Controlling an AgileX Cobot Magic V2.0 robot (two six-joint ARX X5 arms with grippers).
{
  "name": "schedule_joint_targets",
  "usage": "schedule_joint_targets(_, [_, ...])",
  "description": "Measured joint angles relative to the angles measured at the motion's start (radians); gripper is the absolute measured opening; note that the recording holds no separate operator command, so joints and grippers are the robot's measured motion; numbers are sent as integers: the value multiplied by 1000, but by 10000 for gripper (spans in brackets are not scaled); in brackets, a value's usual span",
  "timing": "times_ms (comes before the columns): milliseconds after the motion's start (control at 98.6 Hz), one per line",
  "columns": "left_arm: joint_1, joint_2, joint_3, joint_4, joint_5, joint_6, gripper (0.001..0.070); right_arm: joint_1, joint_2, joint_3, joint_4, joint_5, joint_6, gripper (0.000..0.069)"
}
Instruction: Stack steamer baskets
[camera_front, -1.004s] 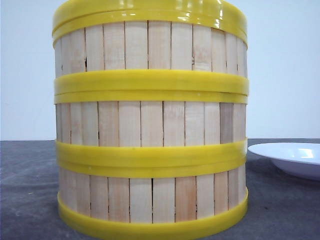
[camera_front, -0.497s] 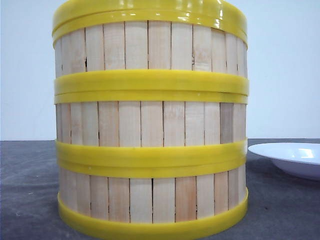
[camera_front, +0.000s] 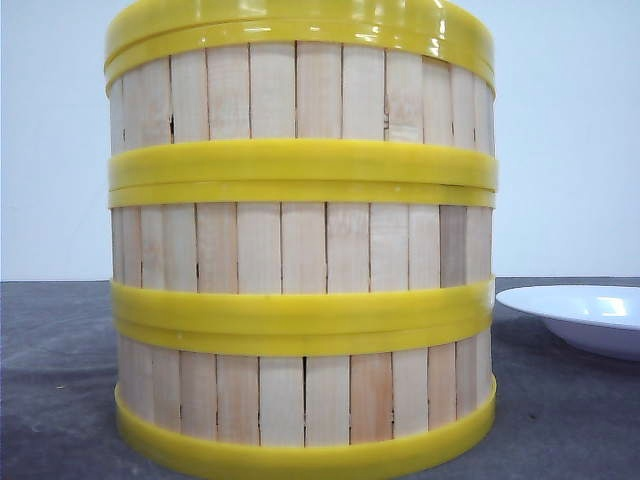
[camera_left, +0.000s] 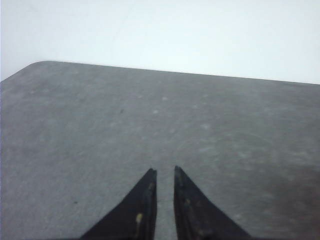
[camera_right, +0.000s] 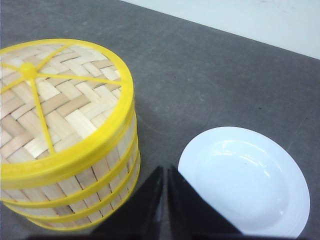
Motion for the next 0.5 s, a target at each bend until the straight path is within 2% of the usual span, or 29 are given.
schedule_joint_targets(264, [45,-34,-160,61,0,11,35,0,0,0,0,0,0,10])
schedule_joint_targets(497, [50,-35,-176,100,0,22,35,0,0,0,0,0,0,10])
